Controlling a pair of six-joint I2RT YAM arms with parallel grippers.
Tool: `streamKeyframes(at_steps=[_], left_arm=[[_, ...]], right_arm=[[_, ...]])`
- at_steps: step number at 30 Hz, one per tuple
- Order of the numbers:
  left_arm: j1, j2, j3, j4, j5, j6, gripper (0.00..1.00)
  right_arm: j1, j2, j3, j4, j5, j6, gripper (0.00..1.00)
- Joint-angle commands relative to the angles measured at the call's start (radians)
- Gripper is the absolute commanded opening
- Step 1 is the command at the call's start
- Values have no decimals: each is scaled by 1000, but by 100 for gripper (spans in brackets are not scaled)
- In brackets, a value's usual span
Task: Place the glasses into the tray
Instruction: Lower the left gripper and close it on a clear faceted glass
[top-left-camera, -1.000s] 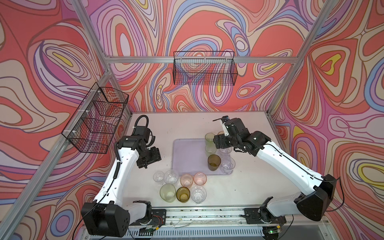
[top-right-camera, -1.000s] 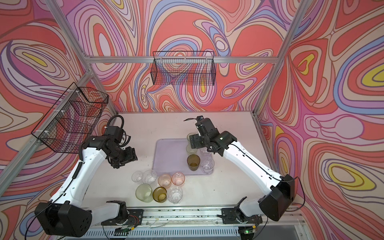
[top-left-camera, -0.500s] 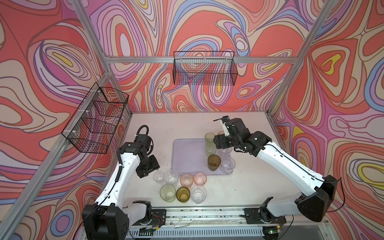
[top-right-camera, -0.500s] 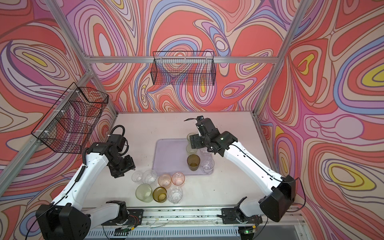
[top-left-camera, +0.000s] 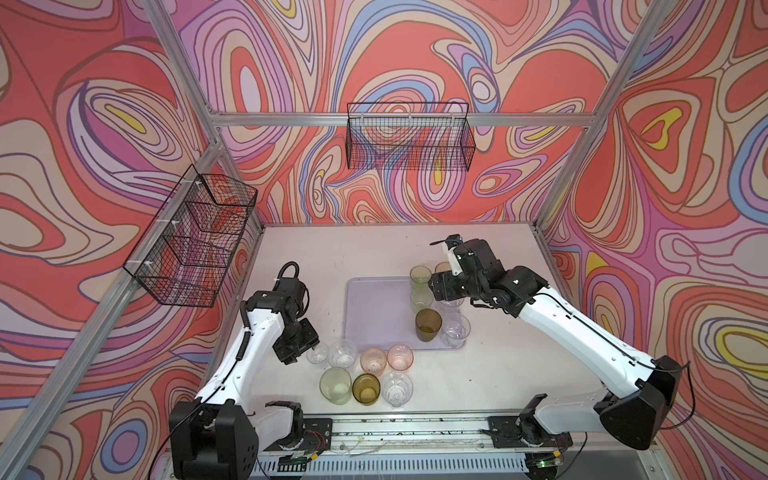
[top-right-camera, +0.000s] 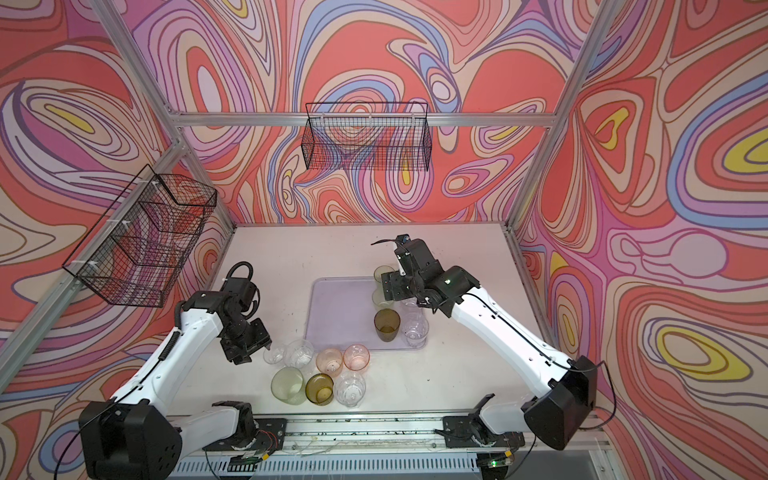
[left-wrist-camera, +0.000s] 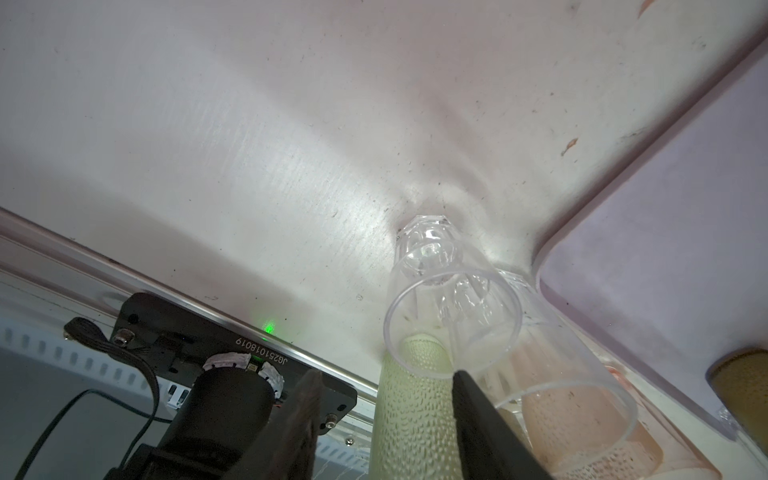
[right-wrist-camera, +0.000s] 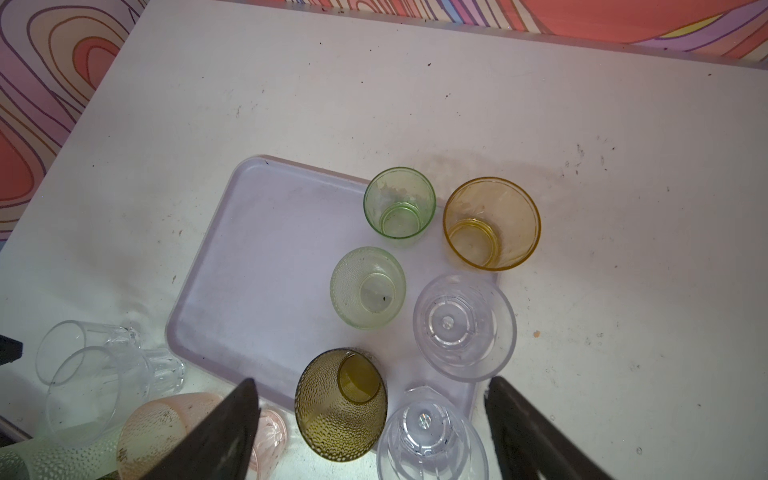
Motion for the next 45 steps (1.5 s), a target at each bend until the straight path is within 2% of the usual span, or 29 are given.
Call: streamKeyframes(at_steps=[1, 23, 37, 45], left_arm=[[10, -4, -26, 18, -11, -44, 53], [13, -1, -138, 132, 23, -84, 47], [13, -17, -171, 145, 9, -94, 30], [13, -11, -162, 150, -4, -86, 26]], right_arm=[[-5, -28, -12, -4, -4, 12, 88], [-5, -24, -18, -1, -25, 14, 87], [-5, -1, -6, -9, -41, 4, 86], [-5, 11, 2, -8, -47, -1, 85]])
